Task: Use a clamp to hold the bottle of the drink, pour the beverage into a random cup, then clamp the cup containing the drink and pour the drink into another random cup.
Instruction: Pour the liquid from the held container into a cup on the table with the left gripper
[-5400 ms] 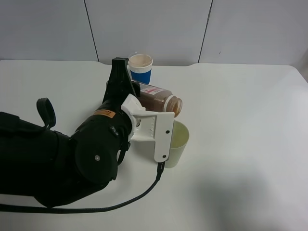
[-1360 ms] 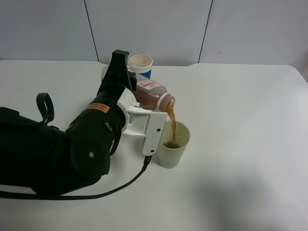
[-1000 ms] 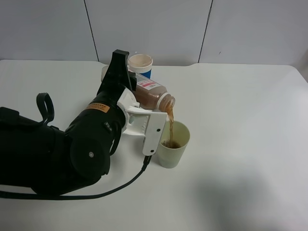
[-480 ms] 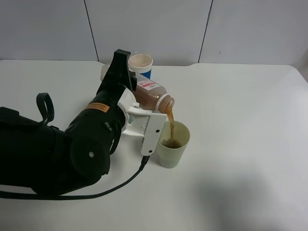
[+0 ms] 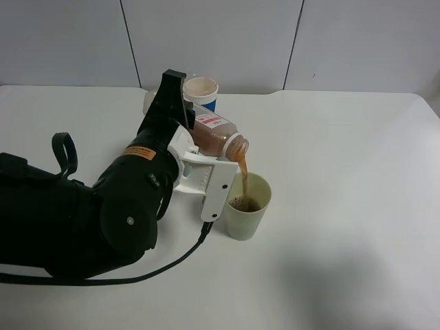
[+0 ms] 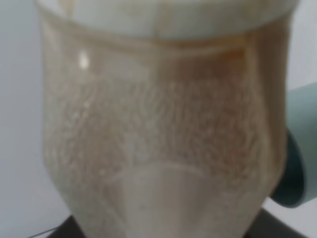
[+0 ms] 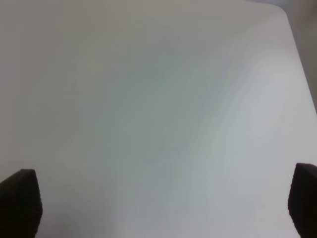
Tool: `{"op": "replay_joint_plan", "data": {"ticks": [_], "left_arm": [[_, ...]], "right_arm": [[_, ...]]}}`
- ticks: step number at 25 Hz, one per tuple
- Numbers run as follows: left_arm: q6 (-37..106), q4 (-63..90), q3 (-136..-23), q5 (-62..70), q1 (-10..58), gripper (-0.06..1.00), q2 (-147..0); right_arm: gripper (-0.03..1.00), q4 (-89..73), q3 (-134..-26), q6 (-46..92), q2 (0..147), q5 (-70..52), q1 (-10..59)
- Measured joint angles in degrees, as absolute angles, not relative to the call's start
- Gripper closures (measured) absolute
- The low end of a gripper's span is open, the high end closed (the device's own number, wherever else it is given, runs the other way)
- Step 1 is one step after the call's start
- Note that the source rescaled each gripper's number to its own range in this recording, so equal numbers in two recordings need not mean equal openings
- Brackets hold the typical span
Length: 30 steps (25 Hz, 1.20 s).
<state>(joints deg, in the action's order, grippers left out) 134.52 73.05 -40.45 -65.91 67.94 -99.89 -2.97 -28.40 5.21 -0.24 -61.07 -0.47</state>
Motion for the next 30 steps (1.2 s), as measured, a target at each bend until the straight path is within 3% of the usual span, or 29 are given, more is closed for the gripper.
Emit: {"op": "replay_joint_plan", "data": {"ticks": [30], "left_arm": [[140.54,71.79,-40.45,-67.38,67.94,0.94,-99.89]], "right_arm": [[-0.03,-2.97,-28.4,5.21,-0.24,-61.07,-0.47]]}}
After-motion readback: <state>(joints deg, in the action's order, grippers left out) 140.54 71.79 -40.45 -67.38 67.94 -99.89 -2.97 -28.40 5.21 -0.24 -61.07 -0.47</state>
